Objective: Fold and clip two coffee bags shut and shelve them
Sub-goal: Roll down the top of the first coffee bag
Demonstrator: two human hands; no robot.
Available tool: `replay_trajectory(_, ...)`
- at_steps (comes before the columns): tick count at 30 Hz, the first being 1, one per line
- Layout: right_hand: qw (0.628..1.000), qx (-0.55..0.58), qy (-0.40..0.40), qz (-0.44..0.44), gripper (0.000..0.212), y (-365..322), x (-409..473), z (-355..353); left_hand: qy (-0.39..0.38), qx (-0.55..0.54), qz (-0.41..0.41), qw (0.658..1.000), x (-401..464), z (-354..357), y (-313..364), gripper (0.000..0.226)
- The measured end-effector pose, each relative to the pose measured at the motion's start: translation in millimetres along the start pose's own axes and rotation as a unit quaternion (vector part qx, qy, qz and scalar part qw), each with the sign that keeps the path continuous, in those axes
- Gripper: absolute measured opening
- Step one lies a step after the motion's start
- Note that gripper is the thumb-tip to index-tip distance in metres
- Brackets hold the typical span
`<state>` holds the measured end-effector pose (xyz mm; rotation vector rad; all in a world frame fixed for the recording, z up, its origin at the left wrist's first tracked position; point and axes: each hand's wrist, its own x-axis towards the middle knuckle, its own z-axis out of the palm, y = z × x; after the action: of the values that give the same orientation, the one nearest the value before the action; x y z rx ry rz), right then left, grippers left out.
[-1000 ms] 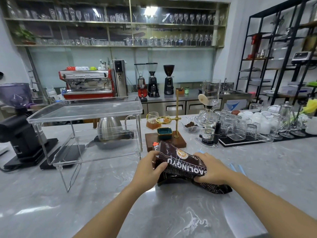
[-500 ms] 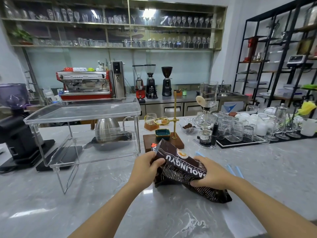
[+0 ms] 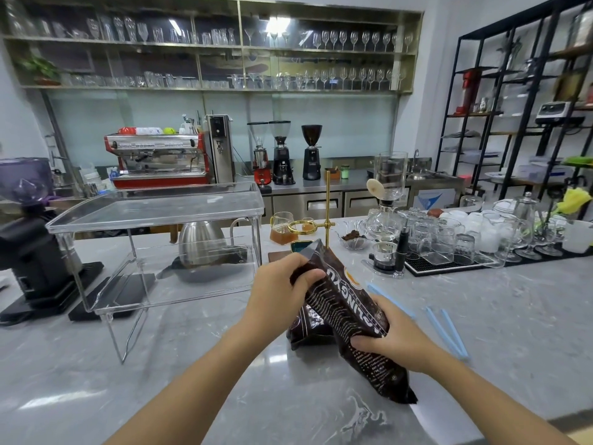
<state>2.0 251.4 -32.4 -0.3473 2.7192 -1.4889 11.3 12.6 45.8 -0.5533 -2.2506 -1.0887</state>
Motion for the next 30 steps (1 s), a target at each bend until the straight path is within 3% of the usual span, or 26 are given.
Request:
replay_trajectory(3, 0.999, 0.031, 0.024, -0.009, 0.075, 1, -3, 8, 0.034, -0.034, 0.001, 0.999, 0, 3, 8, 0.004)
replay_trajectory(9, 0.991, 0.117, 0.061, -0.012, 0.070, -12, -5, 15, 0.057, -0.140, -0.039, 0.988, -11, 12, 14, 0.051)
replay_trajectory(13, 0.990, 0.120, 0.065, -0.020, 0.063, -22, -8, 20, 0.084, -0.192, -0.102, 0.972, -32, 21, 12, 0.040)
replay_trajectory(16, 0.989, 0.125, 0.079, -0.027, 0.059, -28, -11, 23, 0.071, -0.234, -0.159, 0.957, -48, 28, 8, 0.031)
replay_trajectory(20, 0.982, 0.152, 0.106, -0.028, 0.058, -40, -13, 25, 0.037, -0.247, -0.176, 0.952, -61, 33, 6, 0.010)
replay_trajectory(23, 0.973, 0.183, 0.134, -0.031, 0.060, -50, -14, 28, 0.030, -0.257, -0.189, 0.947, -69, 34, 5, 0.018)
replay_trajectory(27, 0.964, 0.212, 0.155, -0.034, 0.047, -66, -18, 38, 0.029, -0.266, -0.187, 0.945, -77, 34, 8, 0.028)
replay_trajectory(30, 0.963, 0.220, 0.154, -0.035, 0.060, -76, -22, 50, 0.038, -0.278, -0.187, 0.941, -79, 33, 11, 0.033)
